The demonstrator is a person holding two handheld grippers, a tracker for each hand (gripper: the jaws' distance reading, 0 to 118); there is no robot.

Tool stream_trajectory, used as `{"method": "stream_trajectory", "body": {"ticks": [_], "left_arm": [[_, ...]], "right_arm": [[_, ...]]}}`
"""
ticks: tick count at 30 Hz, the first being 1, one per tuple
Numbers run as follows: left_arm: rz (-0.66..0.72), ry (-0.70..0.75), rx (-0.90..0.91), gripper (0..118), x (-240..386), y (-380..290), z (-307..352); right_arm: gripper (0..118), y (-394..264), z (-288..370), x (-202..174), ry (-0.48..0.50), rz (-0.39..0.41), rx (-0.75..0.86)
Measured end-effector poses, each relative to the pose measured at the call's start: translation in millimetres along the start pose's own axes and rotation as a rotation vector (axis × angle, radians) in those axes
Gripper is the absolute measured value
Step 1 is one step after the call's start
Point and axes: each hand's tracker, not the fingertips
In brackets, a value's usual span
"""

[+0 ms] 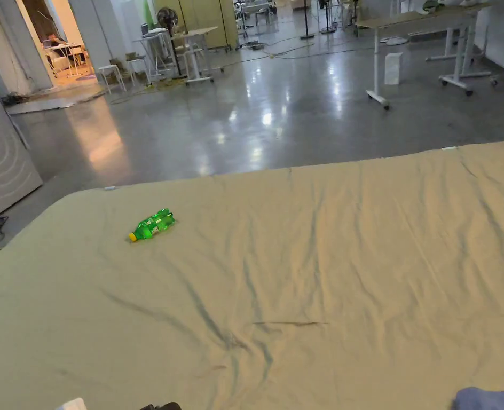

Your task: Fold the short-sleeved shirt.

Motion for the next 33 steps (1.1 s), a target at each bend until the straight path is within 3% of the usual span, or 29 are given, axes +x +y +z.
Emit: {"method": "stream_trajectory", "body": {"ticks": [2, 7, 11, 13, 14, 19, 23, 24, 25, 26, 29, 33], "left_arm": [[0.076, 0.042, -0.074, 103, -35.0, 6.1, -27.3], [0.039, 0.118, -0.256, 102, -43.6, -10.4, -66.8], [0.051, 0.139, -0.237, 102, -66.0, -8.0, -90.9], [0.090, 0.129, -0.207, 101, -64.7, -3.4, -88.8], [0.105, 0.122, -0.195, 100, -35.3, -19.4, -87.4], [0.051, 0.123, -0.201, 93, -29.1, -23.3, -90.4], [0.156, -0.004, -0.209, 60, -14.3, -40.0, -91.6], [0.142, 0.017, -0.215, 44, -14.8, -41.9, -97.5], [0.140, 0.066, -0.228, 15, -14.3, -44.6, -103.3], [0.129, 0.122, -0.218, 15, -5.8, -51.3, -100.8], [0.257, 0.017, -0.183, 13, -12.4, -58.8, -94.2], [0.273, -0.031, -0.147, 11, -29.7, -56.7, -87.5]], "right_arm": [[0, -2.8, 0.9, 2.0, -0.008, -0.007, -0.013], [0, -8.2, 1.6, 8.6, -0.021, -0.033, -0.043], [0, -9.9, 2.0, 11.8, 0.011, -0.073, -0.055], [0, -10.9, 0.8, 10.8, 0.013, -0.065, -0.066], [0, -11.5, 0.0, 10.0, 0.012, -0.056, -0.073], [0, -16.0, -2.3, 5.1, 0.030, -0.029, -0.102], [0, -18.9, -2.4, 1.2, 0.041, 0.000, -0.117], [0, -19.8, -3.0, 0.8, 0.044, 0.003, -0.119], [0, -20.3, -4.0, 0.5, 0.046, 0.005, -0.124], [0, -20.3, -4.2, 0.5, 0.047, 0.007, -0.129], [0, -21.6, -0.3, 1.2, 0.038, 0.020, -0.127], [0, -24.5, 2.1, 7.3, 0.032, -0.007, -0.140]]}}
